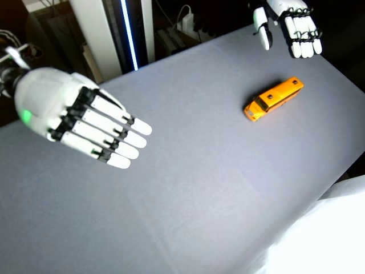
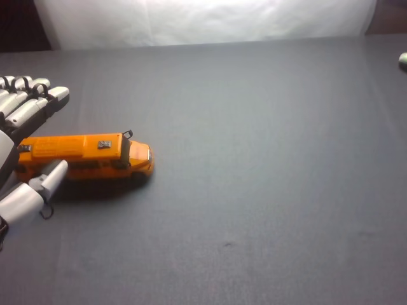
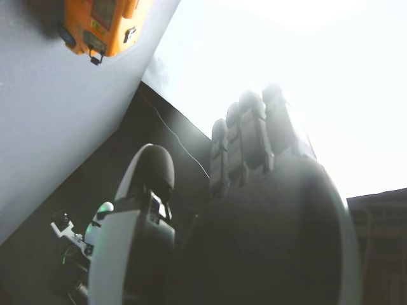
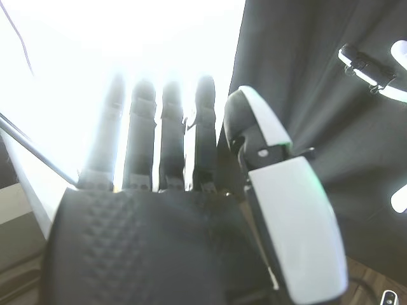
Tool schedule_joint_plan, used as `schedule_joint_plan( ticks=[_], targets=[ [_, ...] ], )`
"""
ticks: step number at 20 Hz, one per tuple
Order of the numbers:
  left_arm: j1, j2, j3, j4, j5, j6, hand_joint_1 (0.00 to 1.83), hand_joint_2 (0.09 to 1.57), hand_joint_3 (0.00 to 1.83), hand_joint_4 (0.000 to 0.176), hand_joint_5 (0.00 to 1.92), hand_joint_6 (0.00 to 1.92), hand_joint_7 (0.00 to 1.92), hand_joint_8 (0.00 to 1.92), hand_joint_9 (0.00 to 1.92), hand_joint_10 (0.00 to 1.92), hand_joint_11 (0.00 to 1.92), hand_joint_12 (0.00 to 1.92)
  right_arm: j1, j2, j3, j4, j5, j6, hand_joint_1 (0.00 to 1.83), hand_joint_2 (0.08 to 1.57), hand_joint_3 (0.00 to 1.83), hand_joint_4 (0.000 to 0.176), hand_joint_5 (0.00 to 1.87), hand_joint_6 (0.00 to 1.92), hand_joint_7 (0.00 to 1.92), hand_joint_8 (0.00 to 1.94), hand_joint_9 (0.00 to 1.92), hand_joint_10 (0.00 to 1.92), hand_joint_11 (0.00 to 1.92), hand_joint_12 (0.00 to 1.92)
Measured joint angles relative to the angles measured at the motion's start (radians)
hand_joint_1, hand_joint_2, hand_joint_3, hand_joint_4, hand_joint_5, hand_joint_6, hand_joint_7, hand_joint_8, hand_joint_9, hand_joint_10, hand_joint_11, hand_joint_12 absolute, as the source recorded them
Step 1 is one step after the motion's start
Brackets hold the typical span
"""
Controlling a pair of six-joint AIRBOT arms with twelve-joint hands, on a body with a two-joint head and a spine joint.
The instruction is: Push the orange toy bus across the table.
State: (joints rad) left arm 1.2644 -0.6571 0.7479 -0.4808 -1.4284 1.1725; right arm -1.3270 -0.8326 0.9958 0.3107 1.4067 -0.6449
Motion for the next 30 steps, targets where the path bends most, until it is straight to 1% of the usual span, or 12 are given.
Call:
schedule_joint_plan(
  ticks=[3, 6, 7, 9, 11, 16, 20, 23, 26, 28, 29, 30],
  targets=[
    [0.009, -0.001, 0.000, -0.018, -0.004, 0.000, 0.53, 1.42, 0.00, 0.000, 0.31, 0.00, 0.21, 0.00, 0.15, 0.01, 0.00, 0.28, -0.005, 0.000, 0.000, -0.001, 0.000, 0.000, 0.49, 1.36, 0.01, 0.000, 0.32, 0.00, 0.28, 0.00, 0.20, 0.00, 0.04, 0.35],
    [0.014, -0.018, 0.003, -0.068, -0.011, -0.002, 0.42, 1.43, 0.00, 0.000, 0.26, 0.00, 0.20, 0.00, 0.15, 0.00, 0.00, 0.30, -0.009, 0.002, 0.000, 0.008, 0.000, 0.001, 0.45, 1.35, 0.00, 0.026, 0.32, 0.00, 0.29, 0.00, 0.20, 0.00, 0.04, 0.36],
    [0.015, -0.023, 0.005, -0.077, -0.010, -0.003, 0.39, 1.43, 0.00, 0.000, 0.23, 0.00, 0.18, 0.00, 0.12, 0.00, 0.00, 0.22, -0.011, 0.002, 0.000, 0.009, -0.001, 0.002, 0.45, 1.35, 0.00, 0.025, 0.32, 0.00, 0.29, 0.01, 0.19, 0.00, 0.03, 0.36],
    [0.025, -0.027, 0.005, -0.090, -0.020, -0.005, 0.29, 1.37, 0.00, 0.000, 0.10, 0.00, 0.13, 0.00, 0.10, 0.00, 0.00, 0.13, -0.011, 0.002, 0.000, 0.011, -0.002, 0.004, 0.46, 1.36, 0.00, 0.000, 0.31, 0.00, 0.29, 0.00, 0.19, 0.00, 0.01, 0.35],
    [0.039, -0.045, 0.015, -0.122, -0.054, -0.037, 0.20, 1.30, 0.00, 0.000, 0.04, 0.00, 0.08, 0.00, 0.05, 0.00, 0.00, 0.02, -0.011, 0.002, 0.000, 0.013, -0.003, 0.004, 0.48, 1.36, 0.00, 0.008, 0.32, 0.00, 0.28, 0.00, 0.19, 0.00, 0.03, 0.34],
    [0.061, -0.100, 0.085, -0.233, -0.042, -0.134, 0.10, 1.28, 0.00, 0.084, 0.00, 0.00, 0.05, 0.00, 0.09, 0.02, 0.05, 0.02, -0.019, 0.002, 0.001, 0.013, -0.003, 0.008, 0.48, 1.37, 0.00, 0.031, 0.33, 0.00, 0.29, 0.00, 0.21, 0.00, 0.06, 0.32],
    [0.061, -0.120, 0.119, -0.254, 0.027, -0.135, 0.11, 1.30, 0.01, 0.047, 0.00, 0.00, 0.08, 0.01, 0.12, 0.02, 0.10, 0.05, -0.019, 0.001, 0.005, 0.002, -0.005, 0.016, 0.50, 1.37, 0.00, 0.013, 0.32, 0.00, 0.29, 0.00, 0.21, 0.00, 0.06, 0.31],
    [0.061, -0.129, 0.140, -0.286, 0.093, -0.135, 0.12, 1.31, 0.01, 0.091, 0.03, 0.01, 0.08, 0.00, 0.11, 0.01, 0.10, 0.06, -0.019, -0.006, 0.011, 0.003, -0.018, 0.016, 0.51, 1.38, 0.00, 0.019, 0.33, 0.00, 0.30, 0.00, 0.22, 0.00, 0.08, 0.31],
    [0.061, -0.130, 0.153, -0.280, 0.128, -0.136, 0.15, 1.32, 0.00, 0.056, 0.05, 0.01, 0.09, 0.00, 0.12, 0.01, 0.12, 0.08, -0.019, -0.006, 0.011, -0.003, -0.023, 0.016, 0.48, 1.37, 0.00, 0.020, 0.32, 0.00, 0.30, 0.00, 0.22, 0.00, 0.09, 0.30],
    [0.059, -0.129, 0.162, -0.284, 0.143, -0.138, 0.17, 1.32, 0.00, 0.045, 0.06, 0.00, 0.10, 0.00, 0.10, 0.00, 0.01, 0.31, -0.019, -0.006, 0.011, -0.003, -0.026, 0.015, 0.46, 1.38, 0.00, 0.037, 0.31, 0.00, 0.29, 0.00, 0.21, 0.00, 0.08, 0.30],
    [0.059, -0.129, 0.162, -0.286, 0.149, -0.138, 0.18, 1.32, 0.00, 0.039, 0.06, 0.00, 0.10, 0.00, 0.11, 0.00, 0.00, 0.37, -0.019, -0.006, 0.011, -0.003, -0.029, 0.015, 0.49, 1.38, 0.00, 0.011, 0.32, 0.00, 0.30, 0.00, 0.22, 0.00, 0.08, 0.30],
    [0.059, -0.129, 0.162, -0.286, 0.158, -0.138, 0.19, 1.33, 0.00, 0.042, 0.07, 0.00, 0.11, 0.00, 0.11, 0.01, 0.00, 0.38, -0.018, -0.008, 0.012, -0.004, -0.030, 0.016, 0.50, 1.38, 0.00, 0.019, 0.32, 0.00, 0.30, 0.00, 0.22, 0.00, 0.07, 0.30]
  ],
)
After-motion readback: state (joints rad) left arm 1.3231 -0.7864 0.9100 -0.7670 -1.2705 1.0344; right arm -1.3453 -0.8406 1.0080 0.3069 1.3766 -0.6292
